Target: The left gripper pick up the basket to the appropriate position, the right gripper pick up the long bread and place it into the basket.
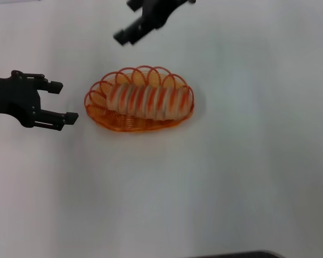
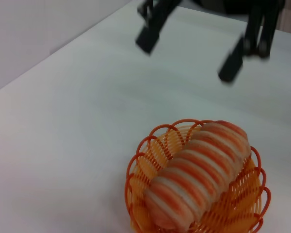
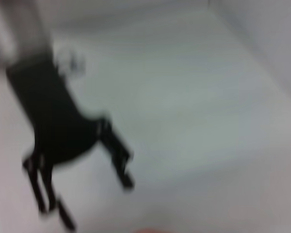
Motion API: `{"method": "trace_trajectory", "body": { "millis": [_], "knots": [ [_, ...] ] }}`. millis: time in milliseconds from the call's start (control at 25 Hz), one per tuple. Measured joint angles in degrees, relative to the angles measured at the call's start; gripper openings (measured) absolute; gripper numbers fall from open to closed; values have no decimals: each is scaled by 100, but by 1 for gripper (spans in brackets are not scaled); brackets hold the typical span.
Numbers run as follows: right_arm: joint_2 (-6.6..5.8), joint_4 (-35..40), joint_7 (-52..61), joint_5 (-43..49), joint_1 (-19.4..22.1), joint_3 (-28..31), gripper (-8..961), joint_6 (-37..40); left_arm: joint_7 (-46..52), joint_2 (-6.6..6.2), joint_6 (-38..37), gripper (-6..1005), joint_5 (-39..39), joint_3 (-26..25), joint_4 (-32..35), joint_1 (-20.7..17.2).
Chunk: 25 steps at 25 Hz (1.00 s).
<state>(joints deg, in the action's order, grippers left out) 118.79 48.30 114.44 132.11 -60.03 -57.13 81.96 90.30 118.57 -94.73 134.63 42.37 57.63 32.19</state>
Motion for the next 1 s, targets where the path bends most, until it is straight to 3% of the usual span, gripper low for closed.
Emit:
{"method": "trace_trajectory", "body": {
  "millis": [160, 360, 720, 1000],
  "knots": [
    [-76, 12, -493, -1111, 672, 580, 957, 144, 1, 2, -1, 849, -9, -1, -5, 9],
    [-113, 13, -1406, -2043, 1646, 708, 957, 599, 9, 8, -1, 848, -79, -1, -50, 9],
    [31, 8, -2615, -2135, 3151, 758, 958, 651, 8, 17, 79, 848, -86, -5, -123, -95],
    [30, -15, -3586, -2132, 3870, 951, 958, 458, -12, 66, 270, 849, -87, -38, -137, -252]
  ]
}}
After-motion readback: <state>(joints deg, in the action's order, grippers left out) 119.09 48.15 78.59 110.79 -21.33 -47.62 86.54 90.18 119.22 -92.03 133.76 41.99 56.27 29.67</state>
